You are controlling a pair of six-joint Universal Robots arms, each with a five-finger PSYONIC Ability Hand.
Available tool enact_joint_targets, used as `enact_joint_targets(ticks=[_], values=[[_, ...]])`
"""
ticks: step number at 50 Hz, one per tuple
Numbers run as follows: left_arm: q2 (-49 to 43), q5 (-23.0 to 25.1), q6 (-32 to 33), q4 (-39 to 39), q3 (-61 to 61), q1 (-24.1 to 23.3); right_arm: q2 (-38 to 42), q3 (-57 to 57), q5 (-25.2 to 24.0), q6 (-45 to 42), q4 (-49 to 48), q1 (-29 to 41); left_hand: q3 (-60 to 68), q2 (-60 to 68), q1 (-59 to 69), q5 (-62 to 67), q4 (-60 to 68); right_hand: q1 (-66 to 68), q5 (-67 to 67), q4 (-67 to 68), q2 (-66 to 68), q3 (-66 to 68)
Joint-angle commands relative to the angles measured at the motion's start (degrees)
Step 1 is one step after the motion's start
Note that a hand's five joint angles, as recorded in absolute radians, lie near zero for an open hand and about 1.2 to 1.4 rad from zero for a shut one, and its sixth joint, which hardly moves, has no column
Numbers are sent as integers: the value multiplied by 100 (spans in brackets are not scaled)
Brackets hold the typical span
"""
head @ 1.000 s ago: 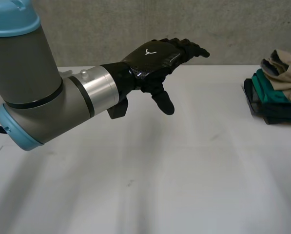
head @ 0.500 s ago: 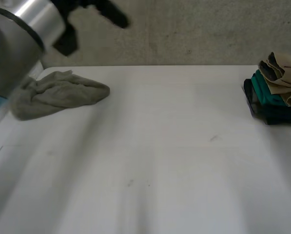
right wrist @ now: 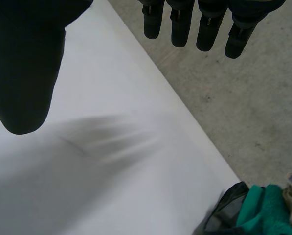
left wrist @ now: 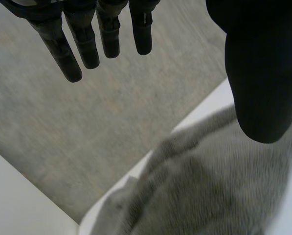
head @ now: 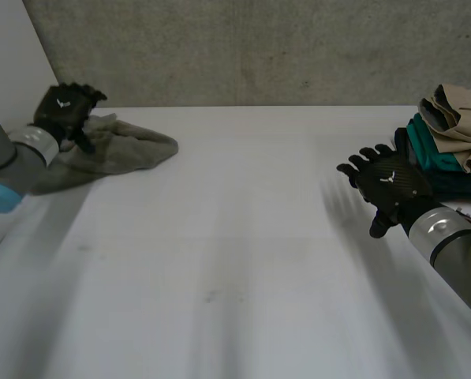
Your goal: Fold the laundry.
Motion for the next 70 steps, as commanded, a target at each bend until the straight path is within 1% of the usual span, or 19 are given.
enact_joint_targets(ticks=[1,6,12,16,17,18,20,24,27,30,35,39,42,47,50,53,61,64,70], values=[[-1499,121,-15,39,1484,148,17,107,1,37,-30,-33,288,303,233,372,314,-306,-302,-234,-206,-221],[-2143,121,3,74,2145,218,209,63,1,19,-117,-33,373,388,318,457,399,-306,-302,-234,-206,-221],[-2433,129,170,144,2568,227,395,2,1,10,-126,-33,876,891,821,960,902,-306,-302,-234,-206,-221],[-2469,156,231,302,2594,227,430,-16,10,-7,-135,-24,3612,3628,3557,3697,3638,-306,-302,-234,-206,-221],[-2477,156,292,328,2586,227,439,-16,10,-7,-135,-24,5334,5350,5280,5419,5361,-306,-302,-234,-206,-221],[-2477,147,354,355,2568,227,439,-25,10,-7,-135,-24,6415,6431,6360,6500,6441,-306,-302,-234,-206,-221],[-2477,77,538,399,2533,175,439,-25,10,-7,-135,-33,6426,6442,6371,6511,6452,-306,-302,-234,-206,-221],[-2346,-458,1136,522,2191,34,439,-25,10,-7,-126,-33,6426,6442,6371,6511,6452,-306,-302,-234,-206,-221],[-1689,-916,1330,610,1471,-142,430,-16,10,-7,-126,-24,6426,6442,6371,6511,6452,-306,-302,-234,-206,-221],[-503,-969,1059,925,532,-326,413,-7,10,-7,-126,-24,6426,6442,6371,6511,6452,-306,-302,-234,-206,-221],[1366,-1039,-46,1803,-1189,-931,342,46,36,2,-126,-42,6426,6442,6371,6511,6452,-306,-302,-234,-206,-221],[2633,-1057,-593,1990,-1999,-1441,246,63,151,28,-135,-59,6426,6442,6371,6511,6452,-306,-302,-234,-206,-221],[3390,-1092,-884,1955,-2422,-1845,175,63,274,54,-135,-112,6426,6442,6371,6511,6452,-306,-302,-234,-206,-221],[3964,-1320,-1130,1788,-2740,-2672,-9,81,388,159,-144,-217,6426,6442,6371,6511,6452,-306,-302,-234,-206,-221],[3974,-1513,-1218,1561,-2828,-3128,-53,81,423,361,-135,-235,6426,6442,6371,6511,6452,-306,-302,-234,-206,-221],[3860,-1619,-1210,1340,-2907,-3358,-106,72,441,625,-118,-244,6426,6442,6371,6511,6452,-306,-302,-234,-206,-221],[2070,-2031,-1175,734,-2829,-3947,-220,55,458,828,-118,-288,6426,6442,6371,6511,6452,-306,-302,-234,-206,-221],[1515,-2339,-1183,523,-2575,-3992,-220,28,467,828,-83,-323,6426,6442,6371,6511,6452,-306,-302,-234,-206,-221],[1196,-2744,-1245,329,-2248,-3939,-229,19,564,836,-65,-323,6129,6144,6074,6213,6155,-306,-302,-234,-206,-221]])
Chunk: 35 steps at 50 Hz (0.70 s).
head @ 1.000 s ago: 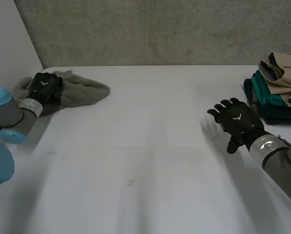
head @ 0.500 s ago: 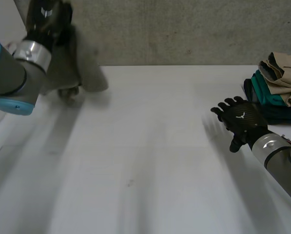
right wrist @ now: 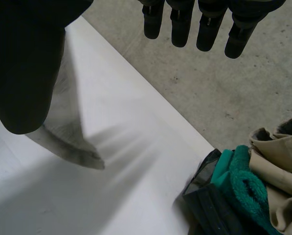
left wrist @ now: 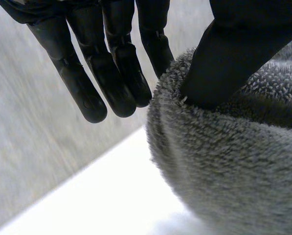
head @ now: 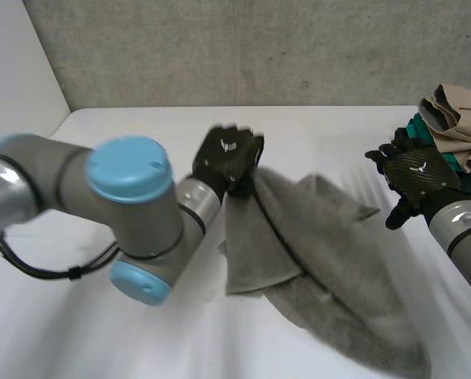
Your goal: Fold the laundry.
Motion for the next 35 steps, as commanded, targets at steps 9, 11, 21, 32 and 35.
enact_joint_targets(ticks=[9,11,21,32,35], values=[[259,-533,-59,-352,102,49,-662,-100,177,-24,631,-5,-4536,-4560,-4144,-4222,-4587,-306,-302,-234,-206,-221],[515,-542,-59,-440,-136,57,-900,-206,141,-33,1176,12,-4570,-4594,-4177,-4255,-4621,-306,-302,-234,-206,-221],[1772,-832,-787,-1099,-1971,110,-1015,-417,-227,116,3497,118,-4118,-4142,-3725,-3804,-4169,-306,-302,-234,-206,-221],[1580,-568,-1043,-960,-2862,75,-470,505,-412,521,2576,821,-3780,-3803,-3387,-3465,-3831,-12,-8,60,88,72],[1229,-402,-1043,-688,-2774,93,-215,664,-360,529,2145,953,-3780,-3803,-3387,-3465,-3831,290,294,362,390,375]])
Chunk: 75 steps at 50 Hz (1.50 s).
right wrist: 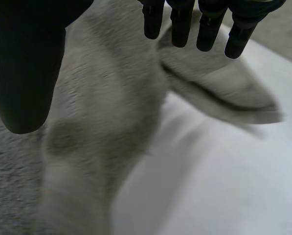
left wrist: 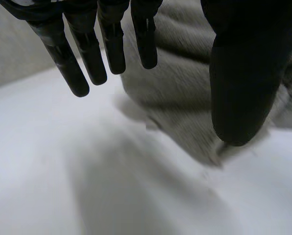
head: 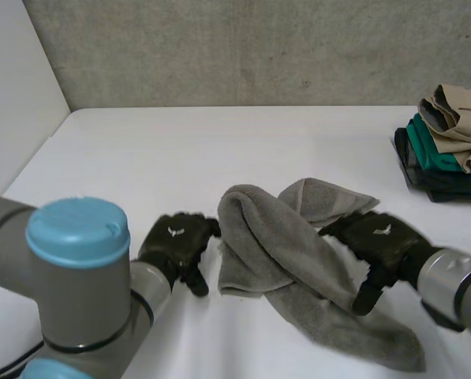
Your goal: Fold the laundry.
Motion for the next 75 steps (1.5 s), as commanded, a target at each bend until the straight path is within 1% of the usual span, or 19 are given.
enact_joint_targets(ticks=[1,2,5,10,19,23,24,25,27,32,41,42,43,51,67,70,72,74,75], values=[[-688,369,7,510,153,25,572,471,111,70,-1051,314,515,511,537,458,483,374,378,446,475,459],[-751,404,7,564,215,33,607,497,146,70,-1148,340,515,512,537,458,483,508,512,580,609,593],[-988,492,60,669,434,69,792,541,322,141,-1517,419,583,579,604,526,550,2187,2191,2259,2288,2272],[-1331,536,25,679,865,77,968,541,611,202,-2079,437,801,797,822,744,768,6684,6687,6755,6784,6768],[-1797,572,25,652,1349,-10,933,524,656,211,-2300,376,1455,1452,1477,1398,1423,6694,6697,6765,6794,6778],[-1964,563,51,635,1551,-19,871,454,682,211,-2300,340,3219,3215,3241,3162,3187,6694,6697,6765,6794,6778],[-1982,554,60,626,1595,-19,862,427,691,211,-2300,340,3806,3803,3828,3749,3774,6694,6697,6765,6794,6778],[-1999,554,69,582,1648,-11,827,401,700,211,-2300,332,4978,4974,5000,4921,4946,6694,6697,6765,6794,6778],[-1991,554,69,512,1683,-2,687,339,718,202,-2300,332,5458,5455,5480,5401,5426,6694,6697,6765,6794,6778],[-1799,528,78,249,1657,-2,441,129,718,176,-2212,323,5458,5455,5480,5401,5426,6694,6697,6765,6794,6778],[-400,572,25,222,963,42,62,-206,612,158,-1711,226,5411,5407,5433,5354,5379,6694,6697,6765,6794,6778],[-365,572,34,222,902,51,62,-197,603,158,-1685,217,3795,3791,3817,3738,3763,6694,6697,6765,6794,6778],[-347,580,51,222,779,25,62,-179,595,158,-1676,217,1581,1577,1602,1524,1548,6694,6697,6765,6794,6778],[-758,554,77,257,479,-195,142,5,586,167,-1685,261,768,764,790,711,736,6694,6697,6765,6794,6778],[-1797,554,86,274,1411,-265,273,111,603,150,-1737,244,1037,1033,1058,980,1004,6694,6697,6765,6794,6778],[-1946,537,95,257,1560,-265,352,102,603,141,-1737,235,1372,1368,1394,1315,1340,6694,6697,6765,6794,6778],[-2026,510,95,274,1648,-257,396,93,603,141,-1755,226,2596,2593,2618,2539,2564,6694,6697,6765,6794,6778],[-2044,501,95,309,1727,-239,423,93,612,141,-1799,226,5113,5110,5135,5056,5081,6694,6697,6765,6794,6778],[-2035,501,95,327,1745,-222,414,93,603,132,-1799,217,5455,5451,5477,5398,5423,6694,6697,6765,6794,6778]])
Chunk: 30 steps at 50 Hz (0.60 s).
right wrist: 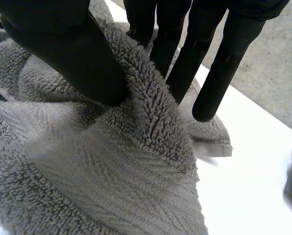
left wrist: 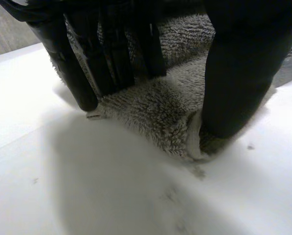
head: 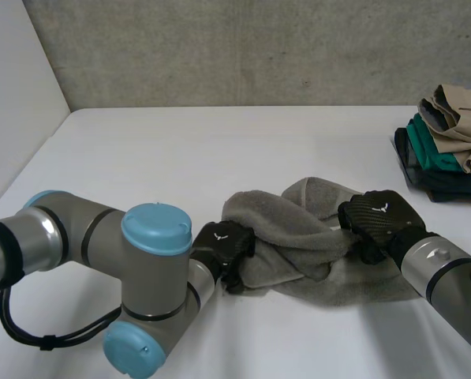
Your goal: Fold the laundry.
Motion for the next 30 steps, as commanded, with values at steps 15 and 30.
enact_joint_targets(ticks=[15,30], values=[[2815,-670,-5,155,-858,550,-491,-1293,-35,-882,1359,-351,4102,4048,3996,4081,4083,1792,1236,1135,1296,1223],[3866,-432,716,955,-2187,630,1415,-4053,0,-1058,1783,-527,4102,4048,3996,4081,4083,1792,1236,1135,1296,1223]])
